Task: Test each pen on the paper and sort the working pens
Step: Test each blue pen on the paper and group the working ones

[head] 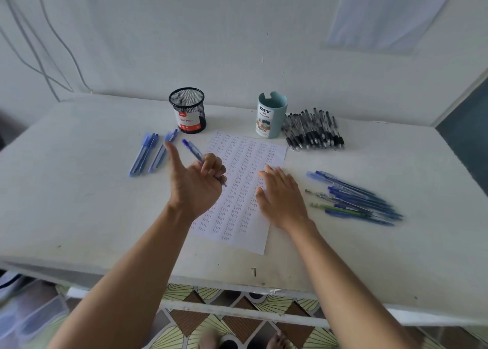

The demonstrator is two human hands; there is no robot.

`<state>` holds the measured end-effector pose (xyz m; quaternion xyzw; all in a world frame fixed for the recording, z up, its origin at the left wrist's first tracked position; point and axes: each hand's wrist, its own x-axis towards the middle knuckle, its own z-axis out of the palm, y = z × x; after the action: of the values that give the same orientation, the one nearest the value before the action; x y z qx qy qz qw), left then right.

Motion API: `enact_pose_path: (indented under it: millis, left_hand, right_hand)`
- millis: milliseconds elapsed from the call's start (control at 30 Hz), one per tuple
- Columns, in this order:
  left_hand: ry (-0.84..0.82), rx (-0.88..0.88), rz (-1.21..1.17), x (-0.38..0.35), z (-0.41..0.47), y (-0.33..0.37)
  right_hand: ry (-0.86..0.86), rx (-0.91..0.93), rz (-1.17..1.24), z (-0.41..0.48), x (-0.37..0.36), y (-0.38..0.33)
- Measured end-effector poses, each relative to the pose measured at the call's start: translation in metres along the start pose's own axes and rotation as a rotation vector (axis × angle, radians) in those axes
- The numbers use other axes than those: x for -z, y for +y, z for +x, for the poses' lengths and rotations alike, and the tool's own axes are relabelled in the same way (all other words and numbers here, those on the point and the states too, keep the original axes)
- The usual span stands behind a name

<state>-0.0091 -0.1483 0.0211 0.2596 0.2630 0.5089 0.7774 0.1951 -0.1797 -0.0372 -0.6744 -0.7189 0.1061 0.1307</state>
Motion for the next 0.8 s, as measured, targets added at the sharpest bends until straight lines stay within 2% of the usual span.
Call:
enact_pose_path:
  millis: [233,367,500,600,800]
  left_hand:
    - [-0.007,-0.013,-0.029,-0.001,-0.003,-0.002]
    - [0.07,-0.084,0.303,-0.001,-0.002,-0.008]
    - [0.12,-0.061,0.542,0.006,-0.005,-0.015]
    - [0.152,-0.135,0.792,0.015,-0.008,-0.02]
    - [0.242,-0.215,1.092,0.018,-0.019,-0.024]
  right_hand:
    - [-0.032,-0.001,0.026,-0.001,0.006,-0.001]
    - [-0.067,-0.003,-0.024,0.001,0.008,0.001]
    - [-0.1,-0.021,-0.09,0.004,0.006,-0.001]
    - [-0.119,-0.05,-0.121,0.005,0.005,-0.003]
    - [-0.121,-0.058,-0.133,0.005,0.002,-0.003]
